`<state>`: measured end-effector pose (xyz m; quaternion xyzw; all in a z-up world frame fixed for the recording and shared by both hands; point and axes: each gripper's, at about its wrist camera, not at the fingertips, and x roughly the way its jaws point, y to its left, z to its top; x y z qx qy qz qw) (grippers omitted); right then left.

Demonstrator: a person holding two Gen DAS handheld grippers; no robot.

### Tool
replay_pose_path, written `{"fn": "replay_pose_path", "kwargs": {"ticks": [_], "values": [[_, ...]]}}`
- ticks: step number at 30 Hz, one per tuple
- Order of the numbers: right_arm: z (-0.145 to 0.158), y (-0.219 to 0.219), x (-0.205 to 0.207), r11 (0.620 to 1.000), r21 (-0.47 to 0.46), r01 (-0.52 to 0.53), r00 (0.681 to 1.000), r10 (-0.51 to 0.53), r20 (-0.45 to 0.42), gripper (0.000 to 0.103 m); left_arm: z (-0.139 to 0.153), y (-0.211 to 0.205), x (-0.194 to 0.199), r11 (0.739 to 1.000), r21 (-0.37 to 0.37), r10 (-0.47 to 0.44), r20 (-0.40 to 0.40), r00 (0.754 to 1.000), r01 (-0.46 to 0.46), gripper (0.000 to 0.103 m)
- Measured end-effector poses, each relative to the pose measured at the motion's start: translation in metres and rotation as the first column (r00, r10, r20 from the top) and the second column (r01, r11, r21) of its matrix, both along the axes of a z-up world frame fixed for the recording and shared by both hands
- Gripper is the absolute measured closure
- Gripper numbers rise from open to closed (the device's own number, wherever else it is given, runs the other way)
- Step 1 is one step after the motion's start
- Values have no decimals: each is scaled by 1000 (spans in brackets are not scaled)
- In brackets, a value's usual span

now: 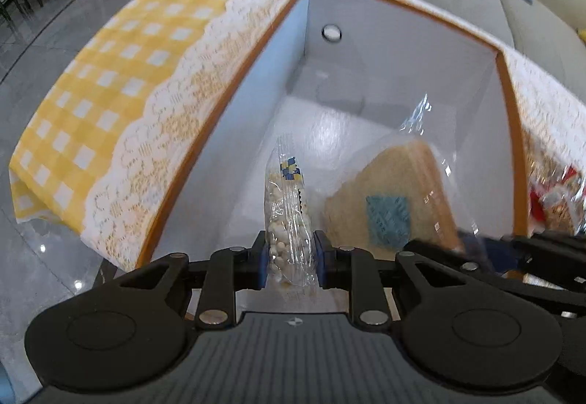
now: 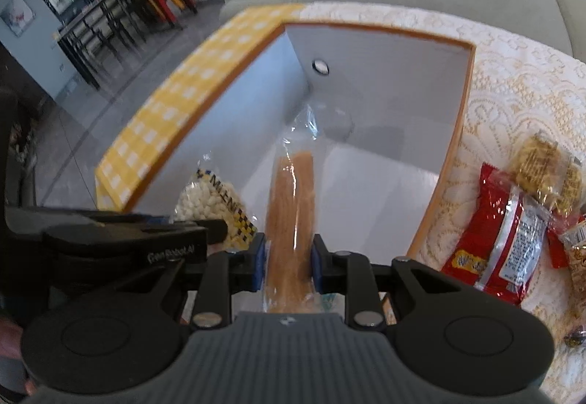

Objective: Organize snacks
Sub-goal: 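Open both grippers to drop the bags into the orange box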

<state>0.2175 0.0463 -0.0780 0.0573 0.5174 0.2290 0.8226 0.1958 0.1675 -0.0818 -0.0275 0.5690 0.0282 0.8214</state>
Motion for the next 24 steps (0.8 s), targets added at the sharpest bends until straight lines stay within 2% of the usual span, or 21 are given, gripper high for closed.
{"fn": "replay_pose_path", "kwargs": {"ticks": [5, 10, 12, 18, 20, 24], "values": [[6, -3, -4, 1000, -9, -13, 1000, 13, 13, 77, -5, 3, 1, 1000, 11, 16, -27, 1000, -16, 75], [17, -11, -7, 1000, -17, -13, 998, 14, 57, 75, 2, 5, 1, 999, 34, 36, -15, 999, -36, 59], [18, -16, -8, 1000, -3, -8, 998, 8, 69, 74, 9, 3, -2, 998, 41, 42, 2, 999, -42, 58], [42, -35, -22, 1000, 28, -3, 990, -1, 142, 69, 40, -11, -17, 998, 51, 18, 117, 993, -24, 53], [50, -44, -29, 999, 35, 0, 984, -6, 177, 65, 51, -18, -24, 999, 40, -1, 156, 988, -5, 53], [59, -74, -45, 998, 47, 39, 972, -49, 230, 63, 69, -36, -40, 1000, 9, -29, 234, 972, 27, 53]]}}
